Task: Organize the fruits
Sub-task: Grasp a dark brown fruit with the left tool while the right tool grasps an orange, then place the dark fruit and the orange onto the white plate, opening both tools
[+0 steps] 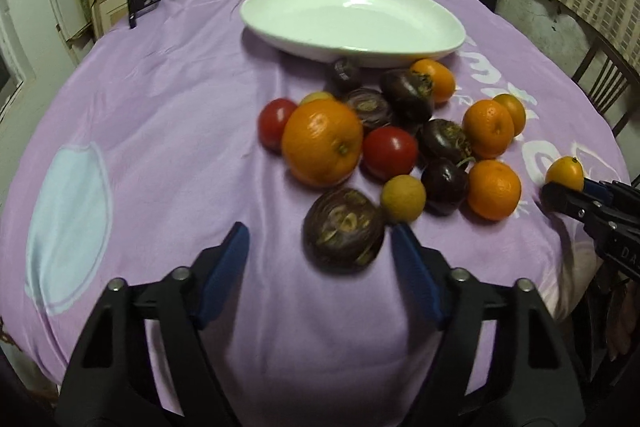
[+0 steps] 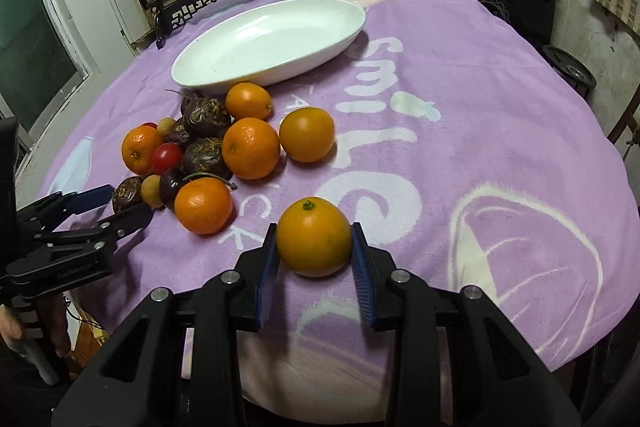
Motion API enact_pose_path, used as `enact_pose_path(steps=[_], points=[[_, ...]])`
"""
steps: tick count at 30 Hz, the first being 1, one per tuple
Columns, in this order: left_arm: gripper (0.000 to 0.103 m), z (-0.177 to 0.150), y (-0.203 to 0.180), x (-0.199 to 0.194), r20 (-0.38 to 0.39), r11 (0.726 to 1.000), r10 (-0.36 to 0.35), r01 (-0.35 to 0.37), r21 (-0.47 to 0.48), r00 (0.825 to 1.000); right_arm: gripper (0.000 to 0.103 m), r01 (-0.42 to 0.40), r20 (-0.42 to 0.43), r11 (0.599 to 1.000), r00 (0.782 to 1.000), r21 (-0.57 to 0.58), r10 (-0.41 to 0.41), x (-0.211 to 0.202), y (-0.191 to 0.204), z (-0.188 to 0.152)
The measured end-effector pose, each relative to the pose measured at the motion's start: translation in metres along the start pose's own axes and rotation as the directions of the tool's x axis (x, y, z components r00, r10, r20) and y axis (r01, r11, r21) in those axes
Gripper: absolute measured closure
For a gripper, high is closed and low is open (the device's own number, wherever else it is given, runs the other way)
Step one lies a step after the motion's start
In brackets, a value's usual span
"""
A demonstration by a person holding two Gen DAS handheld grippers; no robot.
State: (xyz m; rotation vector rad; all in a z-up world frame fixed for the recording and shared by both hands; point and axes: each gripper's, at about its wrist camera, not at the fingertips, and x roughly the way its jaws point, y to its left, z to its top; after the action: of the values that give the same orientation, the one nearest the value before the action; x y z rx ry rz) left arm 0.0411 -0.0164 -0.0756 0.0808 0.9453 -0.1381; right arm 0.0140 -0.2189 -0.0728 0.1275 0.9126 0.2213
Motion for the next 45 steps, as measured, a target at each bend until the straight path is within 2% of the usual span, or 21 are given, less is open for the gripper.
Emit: enact_pose_path(steps=[2, 3, 7, 14, 17, 20, 22, 26, 28, 29, 33, 38, 39, 40, 41, 42, 43, 45], points=[[0.057, 0.002, -0.003, -0.001, 0.014, 1.0, 0.005, -0.006, 0.011, 1.0, 0.068, -0.009, -0.002, 1.0, 1.0, 0.002, 0.009, 0.0, 0.0, -0.001], [0.064, 0.002, -0.004, -0.001, 0.014, 1.0, 0.001, -0.002, 0.013, 1.0, 0.068, -0.012, -0.003, 1.0, 1.0, 0.002, 0.012, 0.0, 0.0, -0.001], [0.064, 0.0, 0.006, -0.012, 0.017, 0.998, -0.057, 0.057, -0.017, 0.998, 0.068, -0.02, 0.0, 1.0, 1.0, -0.007, 0.02, -0.002, 0.004, 0.0], [0.064, 0.009, 0.02, -0.034, 0.055, 0.997, -0.071, 0.073, -0.039, 0.996, 0.068, -0.049, 0.013, 0.999, 0.999, -0.018, 0.049, -0.003, 0.007, 0.011], [0.064, 0.027, 0.023, -0.042, 0.078, 0.997, -0.074, 0.076, -0.023, 0.994, 0.068, -0.053, 0.024, 0.998, 0.998, -0.036, 0.054, -0.004, 0.011, 0.023], [0.064, 0.062, 0.029, -0.041, 0.089, 0.996, -0.085, 0.087, -0.019, 0.992, 0.068, -0.078, 0.028, 0.995, 0.996, -0.065, 0.08, -0.001, 0.015, 0.047], [0.064, 0.102, 0.032, -0.031, 0.091, 0.997, -0.067, 0.069, -0.022, 0.994, 0.068, -0.106, 0.024, 0.99, 0.994, -0.089, 0.108, 0.006, 0.019, 0.076], [0.064, 0.188, 0.041, 0.014, 0.039, 0.995, -0.069, 0.072, -0.073, 0.997, 0.068, -0.107, 0.035, 0.987, 0.993, -0.118, 0.112, 0.033, 0.021, 0.155], [0.064, 0.227, 0.042, 0.046, 0.003, 0.994, -0.051, 0.051, -0.097, 0.999, 0.068, -0.077, 0.016, 0.989, 0.997, -0.128, 0.08, 0.063, 0.02, 0.191], [0.064, 0.241, 0.042, 0.062, -0.016, 0.993, -0.047, 0.045, -0.108, 0.999, 0.068, -0.066, -0.02, 0.99, 0.998, -0.127, 0.065, 0.087, 0.018, 0.212], [0.064, 0.275, 0.045, 0.122, -0.113, 0.982, -0.094, 0.073, -0.177, 0.989, 0.068, -0.1, -0.158, 0.992, 0.984, -0.078, 0.087, 0.16, 0.005, 0.251], [0.063, 0.284, 0.042, 0.152, -0.15, 0.982, -0.107, 0.08, -0.173, 0.983, 0.068, -0.101, -0.187, 0.992, 0.979, -0.078, 0.085, 0.191, 0.001, 0.266], [0.063, 0.285, 0.043, 0.156, -0.155, 0.981, -0.109, 0.081, -0.175, 0.982, 0.067, -0.107, -0.189, 0.991, 0.978, -0.082, 0.09, 0.194, 0.003, 0.268], [0.058, 0.286, 0.043, 0.157, -0.158, 0.981, -0.11, 0.082, -0.177, 0.981, 0.062, -0.107, -0.189, 0.99, 0.978, -0.092, 0.088, 0.195, 0.005, 0.268], [0.051, 0.286, 0.044, 0.158, -0.159, 0.98, -0.12, 0.091, -0.178, 0.98, 0.056, -0.097, -0.19, 0.99, 0.979, -0.102, 0.077, 0.195, 0.008, 0.269], [0.034, 0.287, 0.044, 0.154, -0.154, 0.979, -0.124, 0.096, -0.178, 0.98, 0.047, -0.06, -0.168, 0.991, 0.985, -0.118, 0.04, 0.191, 0.01, 0.27], [0.029, 0.285, 0.045, 0.148, -0.14, 0.979, -0.118, 0.093, -0.179, 0.983, 0.045, -0.035, -0.145, 0.991, 0.989, -0.131, 0.016, 0.184, 0.012, 0.269], [0.029, 0.28, 0.048, 0.128, -0.106, 0.979, -0.123, 0.103, -0.174, 0.987, 0.045, -0.02, -0.124, 0.988, 0.992, -0.156, 0.001, 0.163, 0.016, 0.263]])
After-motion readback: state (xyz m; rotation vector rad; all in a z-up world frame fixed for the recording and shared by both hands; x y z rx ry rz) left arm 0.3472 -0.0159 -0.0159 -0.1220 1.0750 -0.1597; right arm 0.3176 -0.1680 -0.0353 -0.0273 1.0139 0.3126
